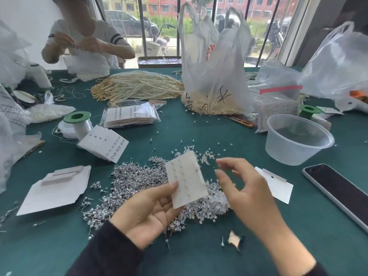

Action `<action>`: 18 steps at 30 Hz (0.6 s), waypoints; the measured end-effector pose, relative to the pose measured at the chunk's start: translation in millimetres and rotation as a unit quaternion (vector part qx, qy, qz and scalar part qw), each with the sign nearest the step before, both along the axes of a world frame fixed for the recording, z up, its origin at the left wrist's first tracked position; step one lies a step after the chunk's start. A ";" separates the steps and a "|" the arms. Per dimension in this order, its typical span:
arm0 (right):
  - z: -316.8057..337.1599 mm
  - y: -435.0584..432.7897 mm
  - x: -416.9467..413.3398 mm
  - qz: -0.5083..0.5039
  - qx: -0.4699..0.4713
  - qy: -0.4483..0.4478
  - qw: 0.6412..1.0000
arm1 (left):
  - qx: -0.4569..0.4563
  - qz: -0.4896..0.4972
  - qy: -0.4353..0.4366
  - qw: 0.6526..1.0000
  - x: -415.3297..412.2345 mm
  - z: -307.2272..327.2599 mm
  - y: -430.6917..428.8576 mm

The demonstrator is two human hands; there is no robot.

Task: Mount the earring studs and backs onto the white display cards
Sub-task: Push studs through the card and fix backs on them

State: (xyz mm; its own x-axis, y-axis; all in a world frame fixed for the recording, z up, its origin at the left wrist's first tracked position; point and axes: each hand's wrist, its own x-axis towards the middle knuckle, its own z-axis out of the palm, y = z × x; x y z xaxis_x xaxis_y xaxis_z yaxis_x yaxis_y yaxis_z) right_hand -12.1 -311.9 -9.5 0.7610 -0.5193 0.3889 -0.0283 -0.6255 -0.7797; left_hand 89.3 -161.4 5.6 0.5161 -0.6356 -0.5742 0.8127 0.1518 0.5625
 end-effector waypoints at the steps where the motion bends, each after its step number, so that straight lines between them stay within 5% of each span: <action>1: -4.3 -9.6 -7.8 0.011 -0.070 0.085 0.994 | 0.001 0.009 0.000 1.000 0.5 -2.9 1.6; 4: -26.5 -12.8 -19.1 0.037 -0.169 0.227 0.958 | 0.008 0.034 -0.007 0.999 1.8 -13.2 4.6; 9: -36.7 -1.1 -6.6 -0.016 -0.205 0.127 0.970 | 0.000 0.046 -0.014 0.999 -2.0 -16.7 3.3; 18: -19.7 -5.8 9.9 -0.036 -0.132 0.044 0.990 | -0.010 0.053 0.018 0.998 -6.1 -14.1 1.2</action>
State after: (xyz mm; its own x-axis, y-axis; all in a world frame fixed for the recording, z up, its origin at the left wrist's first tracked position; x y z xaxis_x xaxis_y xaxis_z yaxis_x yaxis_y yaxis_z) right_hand -2.2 -317.7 -29.2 0.7628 -0.4624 0.4520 -0.1414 -0.8013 -0.5813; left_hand 83.2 -160.2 -8.5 0.5604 -0.5902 -0.5810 0.8111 0.2493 0.5291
